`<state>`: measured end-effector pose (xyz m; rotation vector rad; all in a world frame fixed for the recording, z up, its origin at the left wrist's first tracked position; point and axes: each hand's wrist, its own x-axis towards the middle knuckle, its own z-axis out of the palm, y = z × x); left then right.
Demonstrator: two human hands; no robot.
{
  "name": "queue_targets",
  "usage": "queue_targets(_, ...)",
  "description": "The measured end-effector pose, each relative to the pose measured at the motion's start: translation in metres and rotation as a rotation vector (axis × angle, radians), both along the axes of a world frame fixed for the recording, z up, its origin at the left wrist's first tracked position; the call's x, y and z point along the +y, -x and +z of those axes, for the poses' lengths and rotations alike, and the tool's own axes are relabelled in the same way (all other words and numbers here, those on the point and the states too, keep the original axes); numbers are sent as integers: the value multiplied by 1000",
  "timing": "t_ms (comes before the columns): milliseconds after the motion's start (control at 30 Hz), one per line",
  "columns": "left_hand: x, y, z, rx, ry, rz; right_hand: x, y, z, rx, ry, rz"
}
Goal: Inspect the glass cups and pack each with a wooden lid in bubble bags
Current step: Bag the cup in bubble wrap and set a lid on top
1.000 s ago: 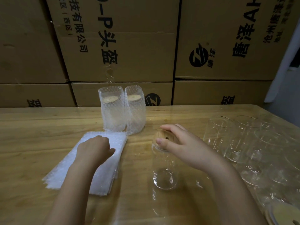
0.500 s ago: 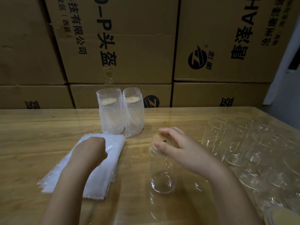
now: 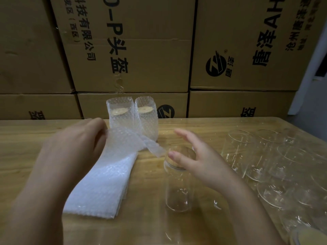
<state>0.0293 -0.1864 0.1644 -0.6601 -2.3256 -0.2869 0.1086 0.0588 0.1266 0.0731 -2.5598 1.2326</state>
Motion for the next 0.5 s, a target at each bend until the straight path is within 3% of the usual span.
queue_targets(133,0,-13,15,70,-89,-323,-8,-4,8,102,-100,39)
queue_targets(300,8,-21,16,112,-347,-418,-12,-14,14,186,-156,164)
queue_targets(433,3,-18,14,-44,-591,-527,-17,-15,18,216,-276,146)
queue_targets(500,6,-19,13,-83,-663,-558,-23,-13,17,352,-262,99)
